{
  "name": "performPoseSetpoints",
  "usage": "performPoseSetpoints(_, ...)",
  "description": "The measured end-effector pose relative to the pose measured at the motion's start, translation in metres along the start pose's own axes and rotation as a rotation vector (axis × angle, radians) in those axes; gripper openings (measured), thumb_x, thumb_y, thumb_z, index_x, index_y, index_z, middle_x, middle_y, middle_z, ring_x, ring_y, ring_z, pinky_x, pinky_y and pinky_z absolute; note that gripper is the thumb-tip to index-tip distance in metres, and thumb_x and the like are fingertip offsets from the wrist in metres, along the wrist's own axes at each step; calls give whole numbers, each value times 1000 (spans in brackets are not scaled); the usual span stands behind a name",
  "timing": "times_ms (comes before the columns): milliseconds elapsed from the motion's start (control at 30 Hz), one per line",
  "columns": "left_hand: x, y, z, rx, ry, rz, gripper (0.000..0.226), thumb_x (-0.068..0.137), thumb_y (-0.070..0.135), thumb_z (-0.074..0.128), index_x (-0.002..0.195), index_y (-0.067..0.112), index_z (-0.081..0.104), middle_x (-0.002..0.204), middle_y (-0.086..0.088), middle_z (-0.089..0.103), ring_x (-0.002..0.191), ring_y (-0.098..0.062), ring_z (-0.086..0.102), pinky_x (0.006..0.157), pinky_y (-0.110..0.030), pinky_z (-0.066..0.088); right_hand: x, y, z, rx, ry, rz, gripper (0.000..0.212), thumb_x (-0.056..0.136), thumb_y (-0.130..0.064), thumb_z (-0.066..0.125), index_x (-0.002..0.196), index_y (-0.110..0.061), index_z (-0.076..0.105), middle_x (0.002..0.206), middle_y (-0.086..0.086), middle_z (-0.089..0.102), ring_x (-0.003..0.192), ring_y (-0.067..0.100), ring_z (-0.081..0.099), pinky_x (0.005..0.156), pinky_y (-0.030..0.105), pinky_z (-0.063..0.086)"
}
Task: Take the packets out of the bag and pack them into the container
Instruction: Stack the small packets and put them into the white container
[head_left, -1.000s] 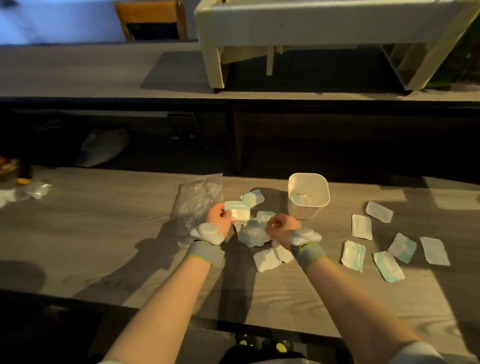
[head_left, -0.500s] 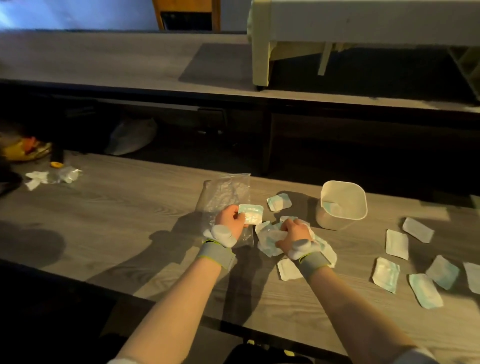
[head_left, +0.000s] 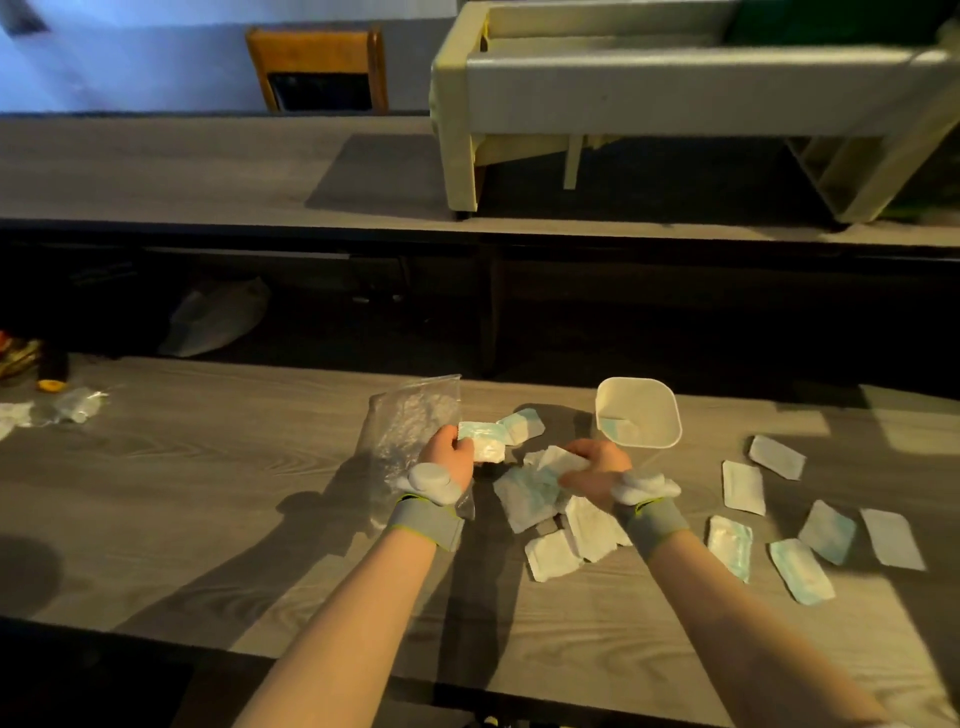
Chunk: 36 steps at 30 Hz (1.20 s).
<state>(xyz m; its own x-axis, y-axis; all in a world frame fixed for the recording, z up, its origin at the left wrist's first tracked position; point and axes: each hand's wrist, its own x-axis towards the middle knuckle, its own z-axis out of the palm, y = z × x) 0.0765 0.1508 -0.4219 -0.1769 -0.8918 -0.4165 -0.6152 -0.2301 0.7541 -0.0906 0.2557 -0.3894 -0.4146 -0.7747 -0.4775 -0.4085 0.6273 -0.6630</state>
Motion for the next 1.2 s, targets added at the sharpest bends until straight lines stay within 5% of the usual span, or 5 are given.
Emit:
performPoseSetpoints(267,-14,26,34,-357,-141,-133,14,94,4,39,100,10,50,102,-19,60,74,-32,63,41,-22,46,-19,-13,-41,434,52,13,24,79,2,68,102,-6,67,77,7,61,68,16,57,62,23,50)
performPoseSetpoints(433,-32,51,35,-834,-436,-366,41,101,10,28,140,-1,36,123,-27,55,114,-43,53,97,-38,44,-18,-11,-30,661,123,84,18,80,-2,69,97,-7,66,85,10,64,86,28,61,90,44,53)
performPoseSetpoints(600,-34,45,42,-687,-250,-204,14,94,6,46,100,11,58,102,-19,63,73,-26,65,44,-18,51,-22,-19,-14,570,84,28,32,83,-2,65,114,-3,63,96,14,65,87,25,59,85,38,52)
performPoseSetpoints(767,-40,40,30,-566,-127,-104,22,94,4,44,79,18,51,88,-9,62,38,-5,63,35,-15,38,-19,-25,-24,347,54,-53,42,89,-1,52,131,-11,54,120,13,59,110,28,54,92,34,43)
performPoseSetpoints(1200,-57,40,25,-449,-342,-37,33,96,9,46,129,4,45,98,-13,64,46,-3,68,41,-12,49,-13,-31,-21,217,20,-211,56,72,-4,78,124,-12,55,89,7,64,76,19,59,62,22,50)
